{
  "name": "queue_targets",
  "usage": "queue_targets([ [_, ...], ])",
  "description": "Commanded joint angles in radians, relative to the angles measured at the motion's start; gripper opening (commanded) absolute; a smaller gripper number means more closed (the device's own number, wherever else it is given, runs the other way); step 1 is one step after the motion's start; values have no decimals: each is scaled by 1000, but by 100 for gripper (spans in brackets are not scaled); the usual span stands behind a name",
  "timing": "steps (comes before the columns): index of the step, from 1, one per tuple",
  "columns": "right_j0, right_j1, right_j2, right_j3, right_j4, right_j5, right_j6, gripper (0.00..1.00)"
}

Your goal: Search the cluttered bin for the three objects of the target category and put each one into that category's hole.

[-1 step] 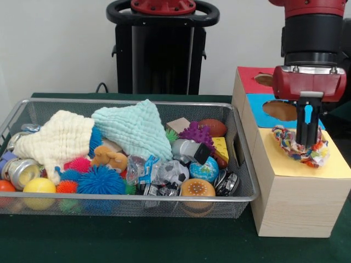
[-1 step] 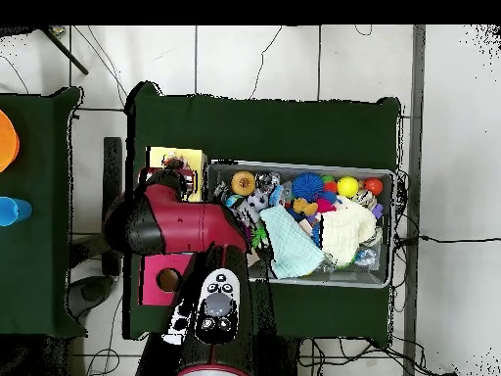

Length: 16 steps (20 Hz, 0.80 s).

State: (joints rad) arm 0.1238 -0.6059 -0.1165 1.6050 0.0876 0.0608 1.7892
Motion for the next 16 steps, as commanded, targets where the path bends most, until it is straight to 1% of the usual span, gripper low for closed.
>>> queue_targets([
  [1,6,72,-25,53,34,-87,230,0],
  [4,14,96,-40,65,50,-110,244,0],
  [7,20,119,-51,70,67,-86,244,0],
  [9,27,131,-55,69,76,-50,233,0],
  [12,45,150,-58,55,70,25,192,0],
  [14,47,155,-44,56,51,36,162,0],
  [15,55,158,-46,57,54,43,162,0],
  [16,50,156,-32,63,52,52,157,0],
])
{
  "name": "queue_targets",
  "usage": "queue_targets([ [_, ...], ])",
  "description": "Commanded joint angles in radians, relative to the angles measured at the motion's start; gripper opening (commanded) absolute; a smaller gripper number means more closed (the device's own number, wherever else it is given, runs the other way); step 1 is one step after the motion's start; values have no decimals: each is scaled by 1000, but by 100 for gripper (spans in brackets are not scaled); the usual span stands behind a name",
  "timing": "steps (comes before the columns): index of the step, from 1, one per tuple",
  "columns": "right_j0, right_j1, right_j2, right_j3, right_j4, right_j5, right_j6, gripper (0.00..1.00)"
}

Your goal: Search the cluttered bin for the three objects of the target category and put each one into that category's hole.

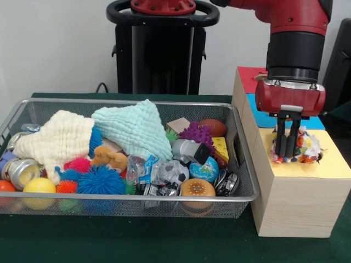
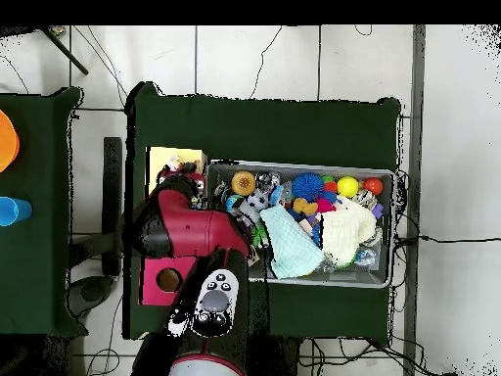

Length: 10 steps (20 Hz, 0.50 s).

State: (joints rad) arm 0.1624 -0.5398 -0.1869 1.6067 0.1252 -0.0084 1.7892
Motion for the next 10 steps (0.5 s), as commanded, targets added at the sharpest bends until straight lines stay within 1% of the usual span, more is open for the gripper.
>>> queue_targets([
  [1,9,88,47,65,14,130,156,0],
  [2,7,86,57,69,15,139,154,0],
  [5,-55,74,151,99,14,162,144,0],
  [10,-90,61,217,115,22,193,140,0],
])
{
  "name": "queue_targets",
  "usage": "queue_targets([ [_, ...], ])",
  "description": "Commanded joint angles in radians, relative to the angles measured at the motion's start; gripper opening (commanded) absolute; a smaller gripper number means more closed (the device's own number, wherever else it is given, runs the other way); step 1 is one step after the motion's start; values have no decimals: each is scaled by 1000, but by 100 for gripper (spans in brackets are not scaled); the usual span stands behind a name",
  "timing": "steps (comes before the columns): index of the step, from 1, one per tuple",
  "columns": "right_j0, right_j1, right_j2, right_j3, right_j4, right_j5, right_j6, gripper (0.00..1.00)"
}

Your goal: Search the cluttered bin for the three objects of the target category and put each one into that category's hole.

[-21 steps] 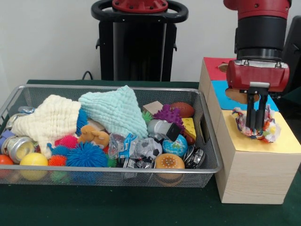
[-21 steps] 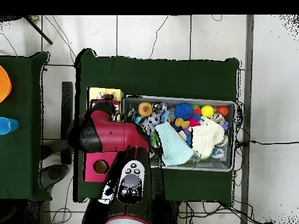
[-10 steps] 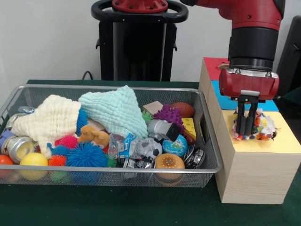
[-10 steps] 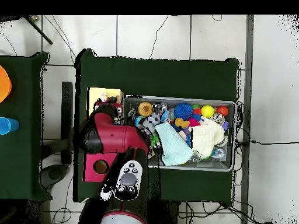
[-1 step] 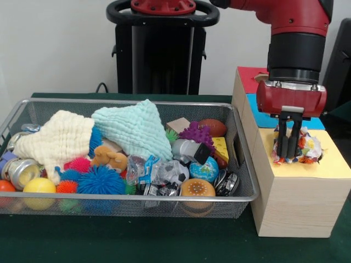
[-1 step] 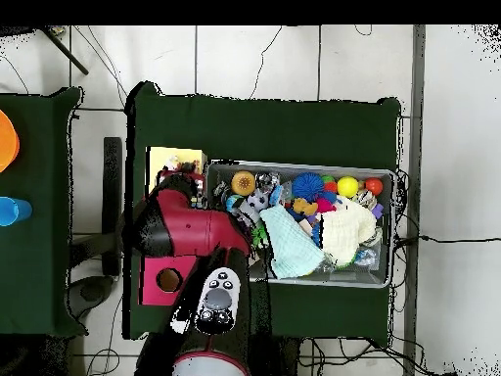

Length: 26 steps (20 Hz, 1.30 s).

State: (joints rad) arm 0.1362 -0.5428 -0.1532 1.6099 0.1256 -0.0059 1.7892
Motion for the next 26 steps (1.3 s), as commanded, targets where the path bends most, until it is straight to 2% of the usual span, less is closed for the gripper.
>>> queue_targets([
  [1,-68,62,194,114,20,192,138,0],
  [6,-74,56,221,122,35,201,158,0],
  [16,-138,61,339,168,29,165,165,0],
  [19,-154,66,367,170,31,182,157,0],
  [26,-146,76,351,158,40,259,141,0],
])
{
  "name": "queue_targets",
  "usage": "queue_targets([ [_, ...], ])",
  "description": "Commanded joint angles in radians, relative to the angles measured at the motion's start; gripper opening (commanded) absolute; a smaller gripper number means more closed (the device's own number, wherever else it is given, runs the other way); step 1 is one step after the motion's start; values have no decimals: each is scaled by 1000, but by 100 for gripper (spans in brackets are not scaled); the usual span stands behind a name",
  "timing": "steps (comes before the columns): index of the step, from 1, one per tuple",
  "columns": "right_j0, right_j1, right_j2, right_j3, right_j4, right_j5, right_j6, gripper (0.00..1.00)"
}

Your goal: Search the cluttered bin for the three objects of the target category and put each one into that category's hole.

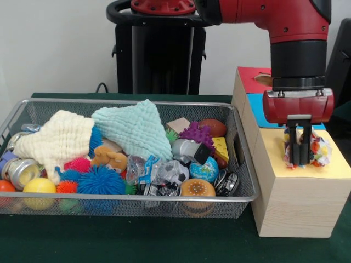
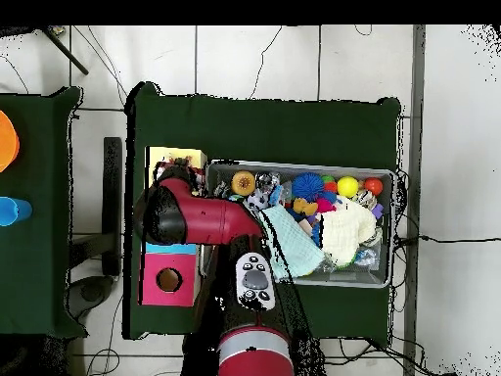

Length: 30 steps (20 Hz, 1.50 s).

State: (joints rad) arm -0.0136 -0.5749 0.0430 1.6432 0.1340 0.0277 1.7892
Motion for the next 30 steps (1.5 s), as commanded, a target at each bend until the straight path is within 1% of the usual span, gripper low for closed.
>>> queue_targets([
  [1,7,109,148,122,34,247,137,0],
  [3,18,107,130,115,27,262,127,0],
  [14,32,113,108,103,37,352,106,0],
  [19,45,120,88,92,25,367,106,0],
  [22,64,125,60,78,17,370,111,0],
  [25,91,136,17,56,6,361,115,0],
  [28,109,148,-9,37,4,342,120,0],
  [30,107,147,-10,34,3,340,113,0],
])
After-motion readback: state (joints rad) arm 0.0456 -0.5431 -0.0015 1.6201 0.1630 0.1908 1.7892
